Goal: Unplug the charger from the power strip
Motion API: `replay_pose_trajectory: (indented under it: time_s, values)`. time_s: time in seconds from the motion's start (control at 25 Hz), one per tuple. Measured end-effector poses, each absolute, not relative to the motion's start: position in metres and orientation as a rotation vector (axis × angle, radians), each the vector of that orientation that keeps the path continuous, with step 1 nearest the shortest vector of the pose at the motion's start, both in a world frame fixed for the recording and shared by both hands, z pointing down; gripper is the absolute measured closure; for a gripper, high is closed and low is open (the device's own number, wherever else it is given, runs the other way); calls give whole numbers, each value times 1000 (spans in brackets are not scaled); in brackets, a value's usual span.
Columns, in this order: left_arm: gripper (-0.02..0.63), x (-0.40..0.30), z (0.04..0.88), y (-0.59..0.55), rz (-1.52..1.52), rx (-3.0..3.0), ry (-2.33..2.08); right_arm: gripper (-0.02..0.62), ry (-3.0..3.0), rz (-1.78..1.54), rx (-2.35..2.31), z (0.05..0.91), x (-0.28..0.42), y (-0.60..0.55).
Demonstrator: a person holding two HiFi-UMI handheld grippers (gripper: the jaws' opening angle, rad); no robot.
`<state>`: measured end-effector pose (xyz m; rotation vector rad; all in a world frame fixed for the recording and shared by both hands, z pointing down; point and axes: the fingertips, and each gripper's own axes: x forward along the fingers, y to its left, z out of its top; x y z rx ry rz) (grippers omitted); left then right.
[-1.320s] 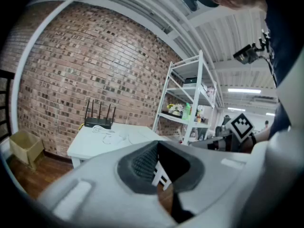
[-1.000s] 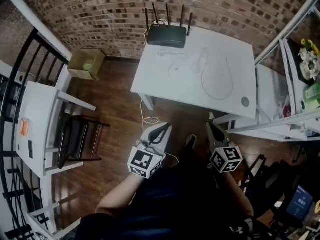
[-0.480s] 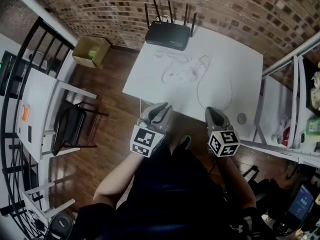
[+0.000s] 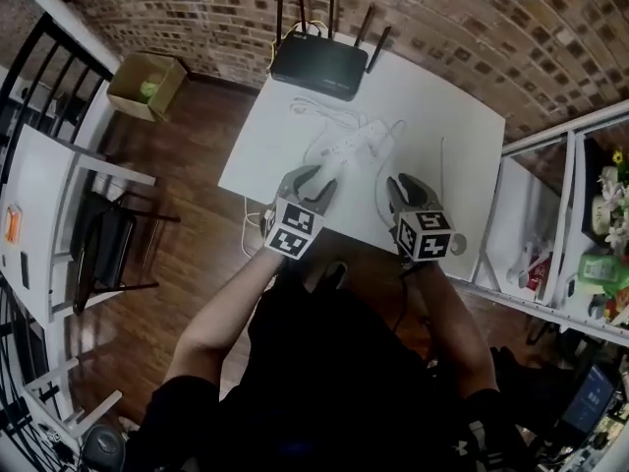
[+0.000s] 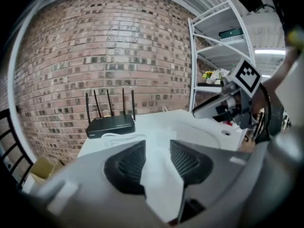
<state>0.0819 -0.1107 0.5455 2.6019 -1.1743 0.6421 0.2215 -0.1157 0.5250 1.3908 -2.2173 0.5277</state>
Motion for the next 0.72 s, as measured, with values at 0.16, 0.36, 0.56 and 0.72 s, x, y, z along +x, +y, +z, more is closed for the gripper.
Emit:
replay_pose_trajectory:
  time_s: [0.16,0.36,0.56,0.72]
  values:
    - [406,89,579,-130,733,2571,-1118,426,-2172,547,1295,554,207,-140]
    - [405,101,604,-144,831,2582,-1054,343,-2126,592,1196,585,186,-161]
    - [405,111,616,-153,886,2590,-1019,336,-2056,543,1139,609,174,-175]
    - [405,116,621,-156,887,2585,-989,349,-1984,510,1121,625,175,-182]
